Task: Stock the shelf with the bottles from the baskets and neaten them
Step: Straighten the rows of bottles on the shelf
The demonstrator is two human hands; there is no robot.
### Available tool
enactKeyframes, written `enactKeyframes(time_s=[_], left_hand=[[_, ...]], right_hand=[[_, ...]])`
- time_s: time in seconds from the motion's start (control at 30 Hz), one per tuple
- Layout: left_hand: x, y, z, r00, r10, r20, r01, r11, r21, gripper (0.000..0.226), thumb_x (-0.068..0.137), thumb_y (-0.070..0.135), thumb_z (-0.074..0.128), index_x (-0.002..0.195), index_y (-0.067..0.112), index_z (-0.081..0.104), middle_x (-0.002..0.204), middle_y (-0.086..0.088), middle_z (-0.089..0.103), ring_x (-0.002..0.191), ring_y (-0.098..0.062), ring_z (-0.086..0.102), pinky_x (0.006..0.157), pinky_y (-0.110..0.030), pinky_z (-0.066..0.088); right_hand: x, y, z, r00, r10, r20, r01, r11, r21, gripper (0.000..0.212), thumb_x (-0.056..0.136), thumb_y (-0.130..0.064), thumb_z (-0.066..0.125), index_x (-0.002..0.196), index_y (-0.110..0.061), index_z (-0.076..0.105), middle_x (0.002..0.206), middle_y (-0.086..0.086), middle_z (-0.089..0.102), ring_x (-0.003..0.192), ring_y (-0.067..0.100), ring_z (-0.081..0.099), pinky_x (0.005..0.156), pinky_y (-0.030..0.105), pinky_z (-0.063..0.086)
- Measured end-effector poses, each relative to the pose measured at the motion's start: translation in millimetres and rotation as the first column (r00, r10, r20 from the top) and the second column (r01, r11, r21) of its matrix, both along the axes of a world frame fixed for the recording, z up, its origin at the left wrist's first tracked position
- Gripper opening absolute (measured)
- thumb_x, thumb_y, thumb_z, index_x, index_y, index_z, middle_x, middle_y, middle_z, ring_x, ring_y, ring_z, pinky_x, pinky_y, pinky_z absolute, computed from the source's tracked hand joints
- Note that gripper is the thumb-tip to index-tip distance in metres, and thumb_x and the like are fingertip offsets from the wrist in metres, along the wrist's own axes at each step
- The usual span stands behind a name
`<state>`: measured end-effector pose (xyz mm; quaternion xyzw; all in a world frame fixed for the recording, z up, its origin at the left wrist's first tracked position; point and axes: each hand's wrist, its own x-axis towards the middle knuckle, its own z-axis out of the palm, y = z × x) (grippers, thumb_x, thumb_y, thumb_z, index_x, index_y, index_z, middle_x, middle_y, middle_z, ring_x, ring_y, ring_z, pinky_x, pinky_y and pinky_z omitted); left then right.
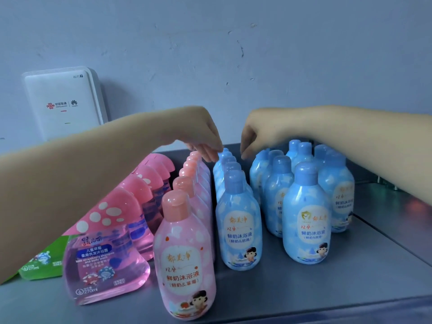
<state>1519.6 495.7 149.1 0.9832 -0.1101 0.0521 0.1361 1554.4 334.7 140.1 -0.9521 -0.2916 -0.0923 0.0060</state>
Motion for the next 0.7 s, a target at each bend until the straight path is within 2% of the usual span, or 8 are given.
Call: enactKeyframes(time_s=[0.1, 0.13, 0.2, 0.27, 0.43, 0.5, 0.6, 0.7], left_hand=[[-18, -6, 11, 0.99, -0.015, 0.141, 0.031, 0.993, -0.116, 0.015, 0.087, 0.02, 0.061, 0.083, 0.011, 0.073, 0.068, 0.013, 0.072, 0.062, 0.002, 0.067, 0.058, -0.014, 0.043], [-26, -10, 12, 0.982, -0.029, 0.185, 0.054, 0.99, -0.134, 0.014, 0.086, 0.021, 0.063, 0.082, 0.012, 0.073, 0.068, 0.013, 0.072, 0.059, 0.005, 0.065, 0.054, -0.008, 0.042], [-41, -18, 9, 0.962, -0.06, 0.266, 0.093, 0.989, -0.116, 0.012, 0.083, 0.023, 0.065, 0.081, 0.016, 0.074, 0.07, 0.015, 0.071, 0.058, 0.005, 0.063, 0.05, -0.003, 0.041], [-56, -27, 1, 0.94, -0.074, 0.333, 0.101, 0.993, -0.065, 0.009, 0.08, 0.026, 0.066, 0.082, 0.022, 0.074, 0.072, 0.014, 0.071, 0.067, -0.001, 0.064, 0.06, -0.008, 0.046], [-79, -54, -27, 0.898, -0.11, 0.425, 0.125, 0.992, -0.008, 0.014, 0.081, 0.026, 0.067, 0.093, 0.021, 0.071, 0.083, 0.011, 0.07, 0.077, -0.003, 0.063, 0.069, -0.007, 0.044], [-85, -65, -44, 0.883, -0.091, 0.46, 0.108, 0.994, -0.01, 0.02, 0.082, 0.028, 0.065, 0.101, 0.022, 0.068, 0.09, 0.01, 0.068, 0.082, -0.003, 0.061, 0.072, -0.012, 0.045], [-86, -80, -75, 0.874, -0.01, 0.485, 0.063, 0.994, -0.091, 0.027, 0.085, 0.031, 0.064, 0.11, 0.023, 0.064, 0.103, 0.013, 0.065, 0.089, -0.002, 0.061, 0.079, -0.015, 0.041], [-83, -93, -103, 0.893, 0.098, 0.44, 0.019, 0.967, -0.255, 0.032, 0.086, 0.031, 0.063, 0.116, 0.024, 0.059, 0.111, 0.013, 0.064, 0.095, 0.0, 0.06, 0.081, -0.018, 0.043]], right_hand=[[-14, -23, 13, 0.996, 0.015, 0.088, -0.031, 0.982, 0.186, 0.014, 0.08, -0.029, 0.07, 0.092, -0.022, 0.073, 0.093, -0.006, 0.072, 0.09, 0.011, 0.065, 0.084, 0.027, 0.049], [-22, -31, 16, 0.995, 0.03, 0.098, -0.054, 0.967, 0.25, 0.014, 0.08, -0.029, 0.07, 0.092, -0.022, 0.073, 0.09, -0.008, 0.072, 0.086, 0.005, 0.065, 0.082, 0.022, 0.048], [-35, -47, 16, 0.987, 0.06, 0.146, -0.106, 0.938, 0.331, 0.011, 0.079, -0.03, 0.072, 0.088, -0.025, 0.071, 0.079, -0.018, 0.067, 0.069, -0.014, 0.058, 0.066, 0.002, 0.041], [-48, -64, 12, 0.98, 0.053, 0.191, -0.123, 0.918, 0.377, 0.011, 0.078, -0.031, 0.072, 0.086, -0.028, 0.067, 0.072, -0.023, 0.061, 0.057, -0.019, 0.05, 0.057, -0.002, 0.034], [-71, -97, -11, 0.979, 0.02, 0.203, -0.114, 0.88, 0.462, 0.019, 0.071, -0.035, 0.075, 0.087, -0.031, 0.065, 0.06, -0.026, 0.062, 0.064, -0.001, 0.05, 0.062, 0.006, 0.037], [-71, -106, -25, 0.984, 0.004, 0.18, -0.095, 0.859, 0.502, 0.023, 0.071, -0.034, 0.077, 0.089, -0.03, 0.064, 0.066, -0.023, 0.063, 0.06, -0.005, 0.051, 0.059, 0.005, 0.037], [-68, -117, -52, 0.989, -0.017, 0.148, -0.066, 0.84, 0.539, 0.028, 0.071, -0.034, 0.078, 0.093, -0.031, 0.061, 0.081, -0.019, 0.062, 0.059, -0.017, 0.048, 0.057, 0.0, 0.034], [-62, -122, -80, 0.996, -0.008, 0.094, -0.048, 0.813, 0.58, 0.033, 0.07, -0.035, 0.079, 0.099, -0.029, 0.064, 0.088, -0.017, 0.063, 0.06, -0.008, 0.052, 0.061, 0.006, 0.036]])
